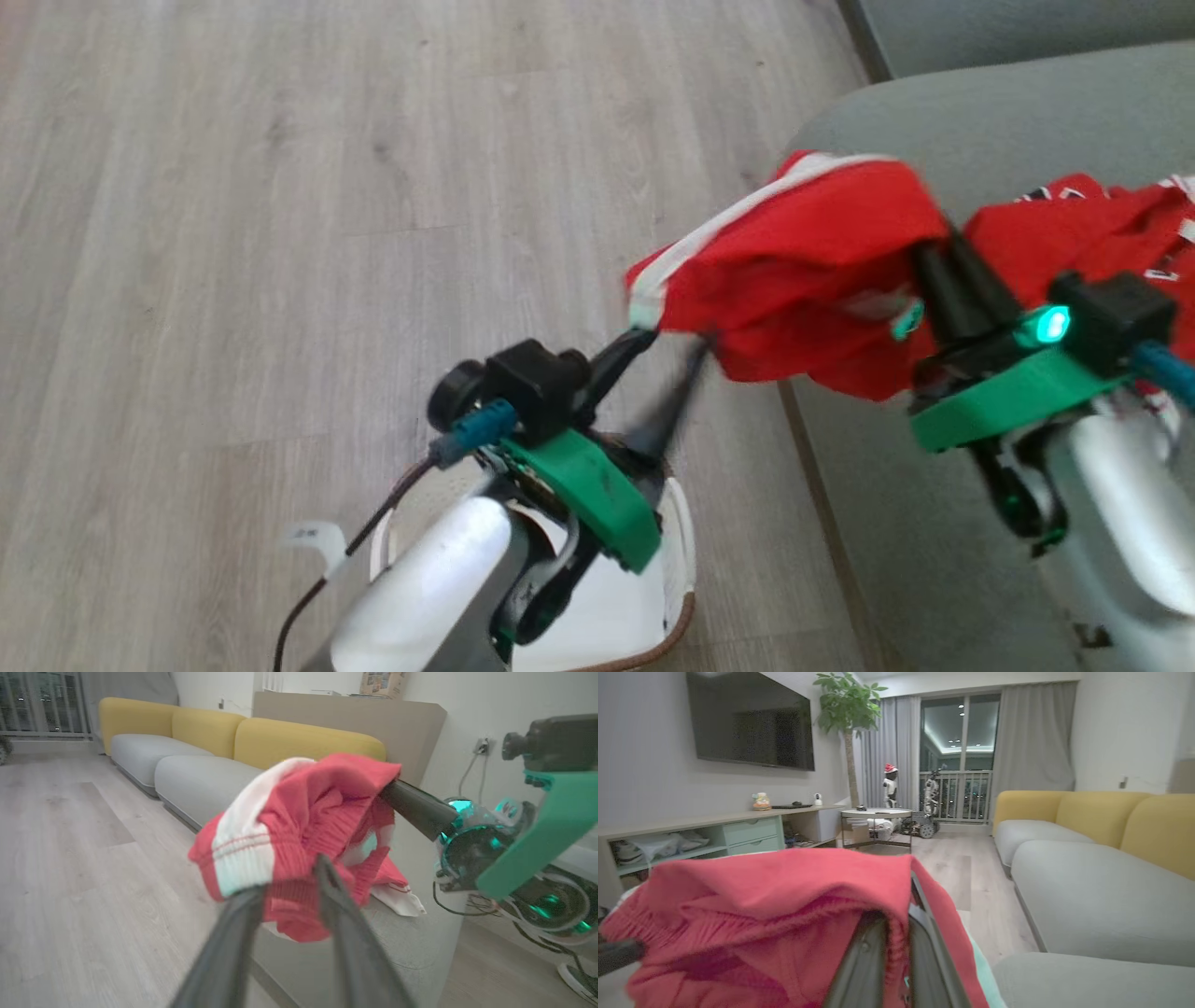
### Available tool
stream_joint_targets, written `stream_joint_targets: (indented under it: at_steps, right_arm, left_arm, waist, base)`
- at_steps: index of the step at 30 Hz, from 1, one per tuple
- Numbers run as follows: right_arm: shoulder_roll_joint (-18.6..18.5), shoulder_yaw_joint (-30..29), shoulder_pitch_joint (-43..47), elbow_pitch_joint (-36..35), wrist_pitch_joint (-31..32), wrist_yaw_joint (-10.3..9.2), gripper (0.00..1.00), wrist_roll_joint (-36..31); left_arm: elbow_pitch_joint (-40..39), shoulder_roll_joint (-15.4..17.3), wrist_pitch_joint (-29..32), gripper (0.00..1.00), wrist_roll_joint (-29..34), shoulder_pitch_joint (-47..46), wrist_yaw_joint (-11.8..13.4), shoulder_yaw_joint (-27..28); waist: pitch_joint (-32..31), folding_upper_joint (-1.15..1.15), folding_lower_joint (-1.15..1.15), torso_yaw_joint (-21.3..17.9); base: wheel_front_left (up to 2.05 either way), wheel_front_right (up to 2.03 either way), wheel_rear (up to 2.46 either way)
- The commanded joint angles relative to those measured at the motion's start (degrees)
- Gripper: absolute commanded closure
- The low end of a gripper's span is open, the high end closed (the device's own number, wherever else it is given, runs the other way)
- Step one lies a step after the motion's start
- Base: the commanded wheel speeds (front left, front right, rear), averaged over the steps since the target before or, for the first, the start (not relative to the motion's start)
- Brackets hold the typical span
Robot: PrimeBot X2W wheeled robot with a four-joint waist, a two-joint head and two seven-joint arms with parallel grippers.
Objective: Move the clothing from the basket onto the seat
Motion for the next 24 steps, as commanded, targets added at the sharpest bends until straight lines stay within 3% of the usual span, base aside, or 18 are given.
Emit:
stream_joint_targets:
  at_steps: [1, 13, 24]
  right_arm:
    - [-1.68, -1.79, -0.11, -2.74, -0.29, -0.02, 1.0, -0.64]
    - [-6.23, -8.15, 1.79, -7.03, -0.29, -0.02, 1.0, -2.76]
    - [-7.38, -12.77, 4.94, -10.82, -0.29, -0.02, 1.0, -3.38]
  left_arm:
    - [-1.32, 0.06, -0.91, 0.0, -0.38, -1.74, -1.0, 0.98]
    - [1.28, -0.19, -2.03, 0.0, 1.15, -3.31, -0.74, -0.82]
    - [4.3, -0.24, -3.33, 0.0, 1.87, -5.3, -0.13, -0.77]
  waist:
    - [0.07, 0.0, 0.0, -1.77]
    - [1.94, 0.0, 0.0, -11.86]
    - [3.99, 0.0, 0.0, -20.58]
  base:
    - [0.0, 0.0, 0.0]
    - [0.0, 0.0, 0.0]
    - [0.0, 0.0, 0.0]
